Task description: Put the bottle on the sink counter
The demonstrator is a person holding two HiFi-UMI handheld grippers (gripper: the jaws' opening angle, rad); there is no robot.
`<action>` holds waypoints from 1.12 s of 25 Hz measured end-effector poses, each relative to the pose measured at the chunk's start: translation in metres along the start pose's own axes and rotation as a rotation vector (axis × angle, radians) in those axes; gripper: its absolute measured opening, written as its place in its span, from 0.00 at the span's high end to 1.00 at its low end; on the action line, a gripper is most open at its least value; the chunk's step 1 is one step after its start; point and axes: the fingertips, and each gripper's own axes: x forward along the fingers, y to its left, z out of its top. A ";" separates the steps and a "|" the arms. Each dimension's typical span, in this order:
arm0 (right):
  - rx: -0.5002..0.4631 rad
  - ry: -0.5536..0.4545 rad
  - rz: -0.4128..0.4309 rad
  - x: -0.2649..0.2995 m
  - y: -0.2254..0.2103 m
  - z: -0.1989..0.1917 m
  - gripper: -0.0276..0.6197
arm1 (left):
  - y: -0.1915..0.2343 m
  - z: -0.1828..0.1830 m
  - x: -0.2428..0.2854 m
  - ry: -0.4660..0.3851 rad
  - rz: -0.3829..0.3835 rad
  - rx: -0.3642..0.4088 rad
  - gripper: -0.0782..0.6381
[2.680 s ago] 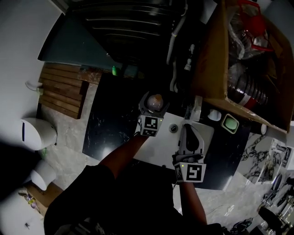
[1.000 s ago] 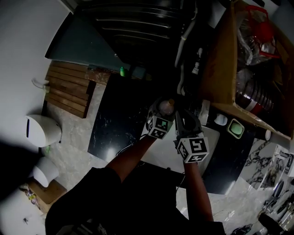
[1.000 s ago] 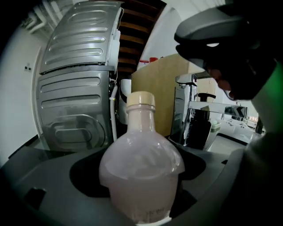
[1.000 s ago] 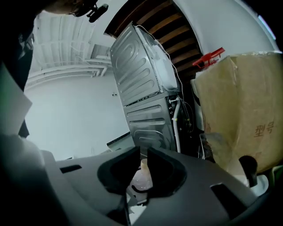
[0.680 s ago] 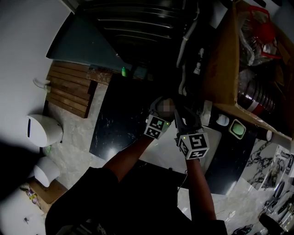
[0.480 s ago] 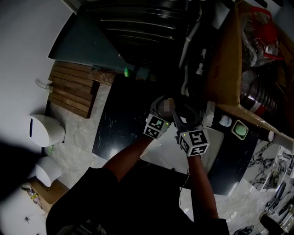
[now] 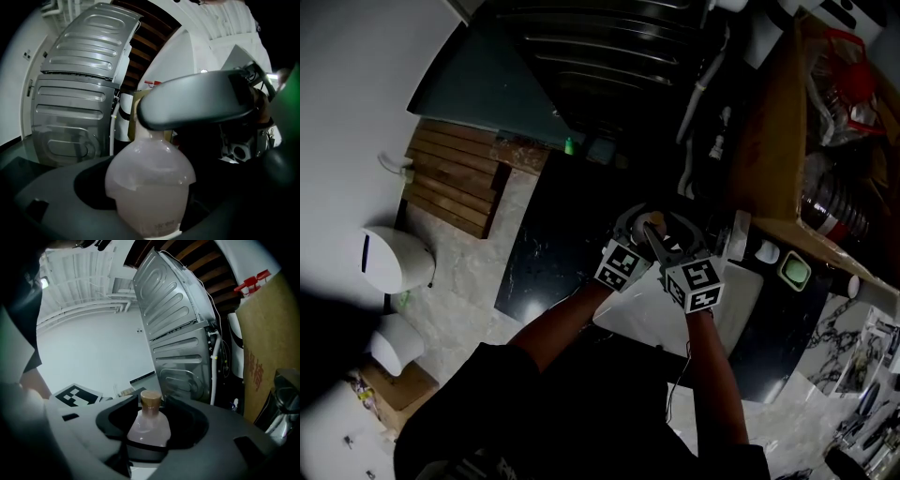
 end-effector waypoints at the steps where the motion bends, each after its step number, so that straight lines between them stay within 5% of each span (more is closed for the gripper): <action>1: 0.001 0.012 -0.003 0.002 0.000 -0.003 0.68 | -0.001 0.000 -0.001 0.001 0.002 0.005 0.33; 28: 0.042 -0.029 -0.017 0.016 0.007 -0.006 0.73 | 0.020 -0.008 -0.011 -0.006 0.028 0.093 0.33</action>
